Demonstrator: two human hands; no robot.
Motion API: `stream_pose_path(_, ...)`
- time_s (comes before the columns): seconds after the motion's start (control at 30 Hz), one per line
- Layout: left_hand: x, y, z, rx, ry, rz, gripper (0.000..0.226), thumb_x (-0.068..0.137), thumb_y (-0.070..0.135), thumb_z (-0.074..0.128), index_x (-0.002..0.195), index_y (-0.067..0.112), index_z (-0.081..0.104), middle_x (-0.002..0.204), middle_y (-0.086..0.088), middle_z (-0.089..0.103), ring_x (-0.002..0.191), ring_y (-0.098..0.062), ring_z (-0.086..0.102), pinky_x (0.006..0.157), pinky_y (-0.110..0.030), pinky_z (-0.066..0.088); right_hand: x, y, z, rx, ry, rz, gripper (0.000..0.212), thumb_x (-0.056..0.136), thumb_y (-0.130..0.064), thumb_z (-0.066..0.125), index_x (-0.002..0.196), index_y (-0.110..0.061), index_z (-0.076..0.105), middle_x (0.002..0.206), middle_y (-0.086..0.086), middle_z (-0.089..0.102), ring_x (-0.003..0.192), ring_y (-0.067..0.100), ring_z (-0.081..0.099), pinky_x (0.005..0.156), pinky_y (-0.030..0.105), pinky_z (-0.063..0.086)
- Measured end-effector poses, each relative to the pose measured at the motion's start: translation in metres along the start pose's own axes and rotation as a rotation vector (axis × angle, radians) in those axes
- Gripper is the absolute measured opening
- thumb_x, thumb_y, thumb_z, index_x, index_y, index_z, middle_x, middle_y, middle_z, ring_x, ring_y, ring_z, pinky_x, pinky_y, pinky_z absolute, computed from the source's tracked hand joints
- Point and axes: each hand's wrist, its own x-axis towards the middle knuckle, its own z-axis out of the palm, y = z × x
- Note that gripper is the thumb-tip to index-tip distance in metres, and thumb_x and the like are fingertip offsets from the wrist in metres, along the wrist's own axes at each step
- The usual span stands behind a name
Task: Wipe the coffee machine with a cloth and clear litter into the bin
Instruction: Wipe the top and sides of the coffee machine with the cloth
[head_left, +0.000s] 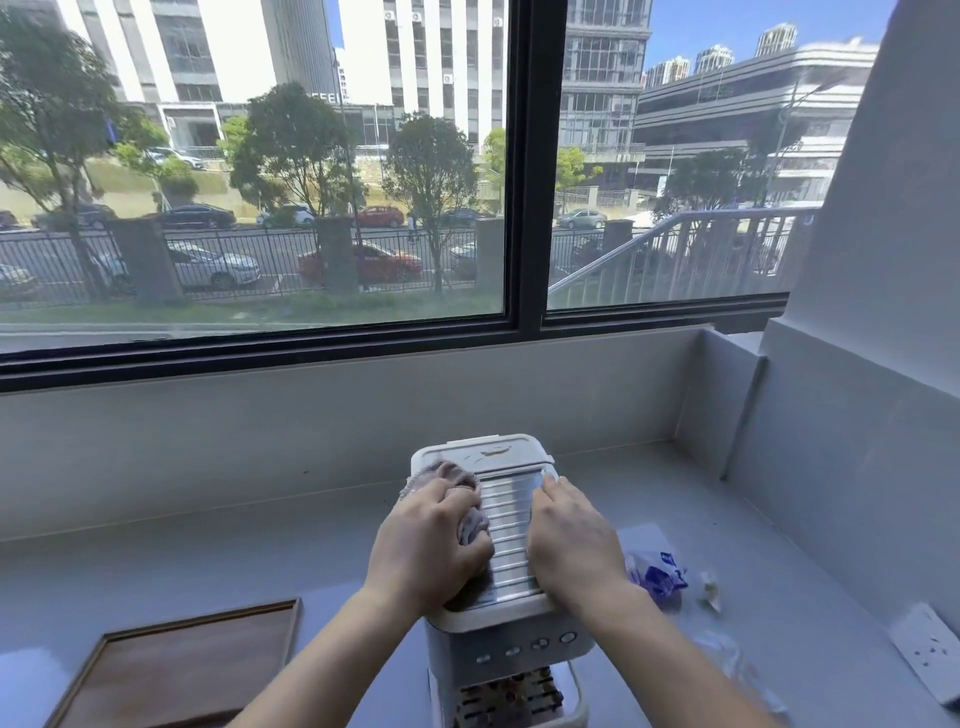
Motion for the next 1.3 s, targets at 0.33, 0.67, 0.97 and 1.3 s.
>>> stream_pose_path(0.33,0.06,-0.018,0.007,0.098,-0.073,-0.106,0.041,0.077,0.048,0.045,0.108,0.027,0.063,0.116,0.0,0.064,0.11,-0.023,0.057,0.102,-0.035,0.037,-0.003,-0.004,0.002,0.034,-0.016,0.103,0.052,0.099,-0.049,0.032,0.146,-0.029,0.042,0.16,-0.01,0.03,0.148,0.007,0.022,0.115,0.031,0.03)
stream_pose_path(0.67,0.075,-0.014,0.017,-0.05,-0.118,0.08,0.046,0.069,0.044,0.052,0.108,0.029,0.069,0.124,0.012,0.066,0.121,-0.012,0.054,0.097,-0.029,0.039,-0.003,-0.003,0.004,0.02,-0.011,0.089,0.051,0.1,-0.046,0.031,0.145,-0.027,0.043,0.161,-0.007,0.03,0.148,0.009,0.023,0.112,0.031,0.035)
stream_pose_path(0.97,0.104,0.02,0.023,-0.091,-0.316,0.134,0.051,0.076,0.043,0.058,0.126,0.034,0.061,0.139,0.015,0.056,0.127,-0.013,0.051,0.095,-0.023,0.032,-0.002,-0.002,0.006,0.043,-0.004,0.076,0.055,0.1,-0.046,0.031,0.149,-0.024,0.038,0.161,-0.006,0.029,0.149,0.012,0.022,0.115,0.029,0.028)
stream_pose_path(1.3,0.094,-0.03,0.0,-0.077,-0.253,0.038,0.049,0.078,0.03,0.057,0.126,0.034,0.064,0.135,0.013,0.062,0.124,-0.013,0.055,0.102,-0.023,0.04,-0.005,-0.001,0.006,0.058,0.05,0.041,0.041,0.099,-0.036,0.033,0.132,-0.021,0.053,0.154,0.0,0.043,0.145,0.015,0.032,0.116,0.028,0.027)
